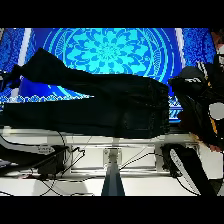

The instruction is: Fold the clothes and pants, and hang the long-sleeved shirts on hangers.

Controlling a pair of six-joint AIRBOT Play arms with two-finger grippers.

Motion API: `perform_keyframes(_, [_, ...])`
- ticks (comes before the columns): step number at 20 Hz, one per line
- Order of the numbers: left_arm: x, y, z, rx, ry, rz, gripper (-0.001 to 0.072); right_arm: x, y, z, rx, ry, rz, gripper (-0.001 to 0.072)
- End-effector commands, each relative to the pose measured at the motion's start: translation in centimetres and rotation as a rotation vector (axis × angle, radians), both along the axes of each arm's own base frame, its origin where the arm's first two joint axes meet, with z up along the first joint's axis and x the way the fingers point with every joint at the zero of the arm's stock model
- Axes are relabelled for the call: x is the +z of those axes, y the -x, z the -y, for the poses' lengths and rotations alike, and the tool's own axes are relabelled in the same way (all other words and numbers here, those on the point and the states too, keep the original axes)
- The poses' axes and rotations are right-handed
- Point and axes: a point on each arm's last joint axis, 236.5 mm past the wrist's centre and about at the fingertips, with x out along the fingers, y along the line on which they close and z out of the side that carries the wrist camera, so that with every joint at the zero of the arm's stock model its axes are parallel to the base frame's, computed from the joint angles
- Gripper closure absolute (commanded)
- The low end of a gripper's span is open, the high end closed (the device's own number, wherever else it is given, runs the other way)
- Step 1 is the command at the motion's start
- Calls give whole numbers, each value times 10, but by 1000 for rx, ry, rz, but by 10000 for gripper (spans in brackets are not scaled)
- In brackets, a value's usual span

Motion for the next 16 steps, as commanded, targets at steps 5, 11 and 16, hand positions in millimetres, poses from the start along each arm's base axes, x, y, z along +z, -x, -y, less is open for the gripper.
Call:
perform_keyframes(5, [-21, -20, -14, 25, -82, 31, 18, 1, 0, 0, 0, -1, 3, 37])
perform_keyframes(11, [-21, -45, 4, -45, -85, 37, 331, 1, 0, 0, 0, -2, 3, 37])
perform_keyframes(16, [-13, -47, 6, -59, -89, 43, 683, 1, 0, 0, -1, -3, 2, 37])
